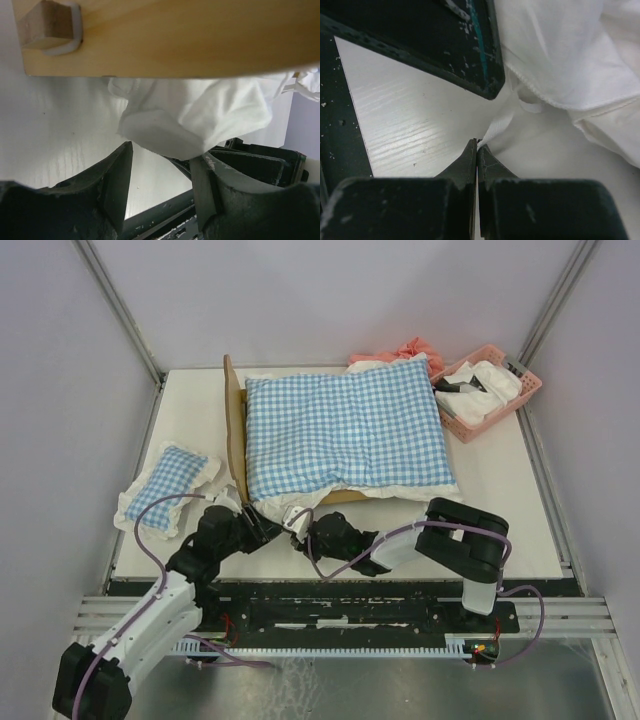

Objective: Set up the pet bed
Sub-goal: Tie the ropes to the bed frame.

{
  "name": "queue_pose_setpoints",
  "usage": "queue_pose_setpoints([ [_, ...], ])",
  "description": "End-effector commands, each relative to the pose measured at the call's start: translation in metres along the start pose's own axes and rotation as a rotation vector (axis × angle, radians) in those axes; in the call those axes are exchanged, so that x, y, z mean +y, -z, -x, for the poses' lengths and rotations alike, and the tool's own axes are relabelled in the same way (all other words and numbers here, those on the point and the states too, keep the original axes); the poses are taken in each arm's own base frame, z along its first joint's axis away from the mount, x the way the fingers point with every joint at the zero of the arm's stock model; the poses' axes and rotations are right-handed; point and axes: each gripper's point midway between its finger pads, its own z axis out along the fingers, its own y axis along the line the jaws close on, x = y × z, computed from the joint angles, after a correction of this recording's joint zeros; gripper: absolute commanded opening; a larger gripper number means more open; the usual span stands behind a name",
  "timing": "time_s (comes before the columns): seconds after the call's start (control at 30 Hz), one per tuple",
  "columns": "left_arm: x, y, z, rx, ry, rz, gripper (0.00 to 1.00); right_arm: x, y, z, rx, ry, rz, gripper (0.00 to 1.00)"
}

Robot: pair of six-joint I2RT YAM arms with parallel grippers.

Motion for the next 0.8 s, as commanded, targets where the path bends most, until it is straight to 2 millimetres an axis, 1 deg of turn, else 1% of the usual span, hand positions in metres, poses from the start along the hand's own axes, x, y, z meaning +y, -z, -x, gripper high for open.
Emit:
queue_pose_setpoints([
  [0.0,-0.021,-0.007,0.008,-0.035,-0.006,-0.118,0.55,0.012,-0.011,0.03,-0.115,0.041,0.058,0.02],
  [0.07,-0.019,-0.009,0.008,-0.043,-0.014,-0.121,0.56,0.012,-0.011,0.029,-0.124,0.045,0.054,0.02],
  [0.2,-0.003,-0.014,0.006,-0.053,0.005,-0.061,0.56,0.009,-0.011,0.032,-0.14,0.041,0.033,0.02],
  [0.23,-0.001,-0.016,0.005,-0.051,0.011,-0.057,0.56,0.009,-0.01,0.034,-0.145,0.04,0.031,0.02],
  [0.43,-0.002,-0.021,0.002,-0.031,0.035,-0.058,0.54,0.014,-0.01,0.046,-0.17,0.05,0.037,0.02],
  [0.63,-0.002,-0.022,0.002,-0.028,0.089,-0.052,0.5,0.017,-0.012,0.048,-0.166,0.067,0.039,0.02],
  [0.77,-0.006,-0.021,-0.001,-0.013,0.114,-0.064,0.5,0.018,-0.014,0.048,-0.163,0.074,0.037,0.02],
])
